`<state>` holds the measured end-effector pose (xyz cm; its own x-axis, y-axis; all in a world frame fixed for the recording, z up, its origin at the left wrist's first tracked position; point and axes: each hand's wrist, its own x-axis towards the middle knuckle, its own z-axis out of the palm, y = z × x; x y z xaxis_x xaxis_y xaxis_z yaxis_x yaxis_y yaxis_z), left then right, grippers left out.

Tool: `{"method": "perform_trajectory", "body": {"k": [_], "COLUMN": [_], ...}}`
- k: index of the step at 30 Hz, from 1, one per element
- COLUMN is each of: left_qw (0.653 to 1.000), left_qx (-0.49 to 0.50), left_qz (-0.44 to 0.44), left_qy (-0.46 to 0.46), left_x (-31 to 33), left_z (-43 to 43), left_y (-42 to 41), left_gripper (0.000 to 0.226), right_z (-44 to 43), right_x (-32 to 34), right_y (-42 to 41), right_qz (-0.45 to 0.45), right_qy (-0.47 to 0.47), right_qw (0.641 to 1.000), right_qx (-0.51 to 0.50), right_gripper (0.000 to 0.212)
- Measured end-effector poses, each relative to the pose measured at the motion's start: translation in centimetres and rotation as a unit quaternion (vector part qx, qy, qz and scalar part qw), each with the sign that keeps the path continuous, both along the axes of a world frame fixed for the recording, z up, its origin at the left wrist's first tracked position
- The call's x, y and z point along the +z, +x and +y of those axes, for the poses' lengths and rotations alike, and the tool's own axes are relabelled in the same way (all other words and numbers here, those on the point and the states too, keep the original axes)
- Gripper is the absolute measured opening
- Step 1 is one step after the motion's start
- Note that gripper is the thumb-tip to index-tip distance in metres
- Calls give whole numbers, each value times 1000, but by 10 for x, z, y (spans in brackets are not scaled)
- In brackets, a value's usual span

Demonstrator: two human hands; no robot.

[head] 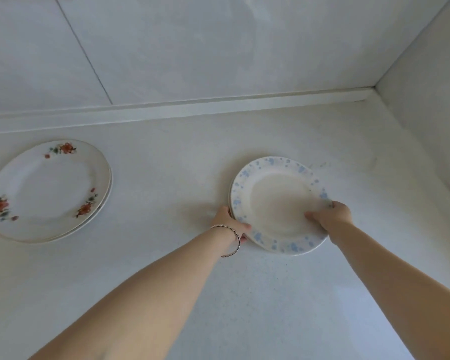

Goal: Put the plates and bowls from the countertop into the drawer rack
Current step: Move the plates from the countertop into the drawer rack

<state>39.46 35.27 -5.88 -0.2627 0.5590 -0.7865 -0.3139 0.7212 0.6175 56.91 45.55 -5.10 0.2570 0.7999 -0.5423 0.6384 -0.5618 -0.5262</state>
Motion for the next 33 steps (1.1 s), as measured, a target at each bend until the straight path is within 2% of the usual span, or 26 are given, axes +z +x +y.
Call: {"method": "perform_trajectory", "body": {"k": [4, 9, 14, 21, 27, 33], "left_qw": [1000, 998, 991, 977, 976, 972], "left_qx": [18, 66, 124, 192, 186, 186], "left_qz": [-20, 14, 52, 87, 99, 68], "left_qy": [3, 4, -5, -7, -48, -129], "left_x": [10, 17, 28, 51, 58, 49], "left_z": [-30, -118, -252, -484, -660, -765], "left_y": [-16, -53, -103, -151, -181, -210], "left_gripper": [37, 39, 37, 37, 39, 37], "right_z": [-29, -96, -201, -398, -564, -667], "right_x": [5, 9, 24, 49, 43, 17], "right_y": [-5, -40, -104, -178, -210, -230], "right_qz": [67, 111, 123, 136, 141, 110], "right_qy": [-17, -43, -53, -47, -86, -131], "right_qw": [997, 992, 979, 940, 922, 909], "right_qx": [-24, 43, 150, 309, 350, 380], "right_gripper": [59, 49, 58, 54, 59, 59]}}
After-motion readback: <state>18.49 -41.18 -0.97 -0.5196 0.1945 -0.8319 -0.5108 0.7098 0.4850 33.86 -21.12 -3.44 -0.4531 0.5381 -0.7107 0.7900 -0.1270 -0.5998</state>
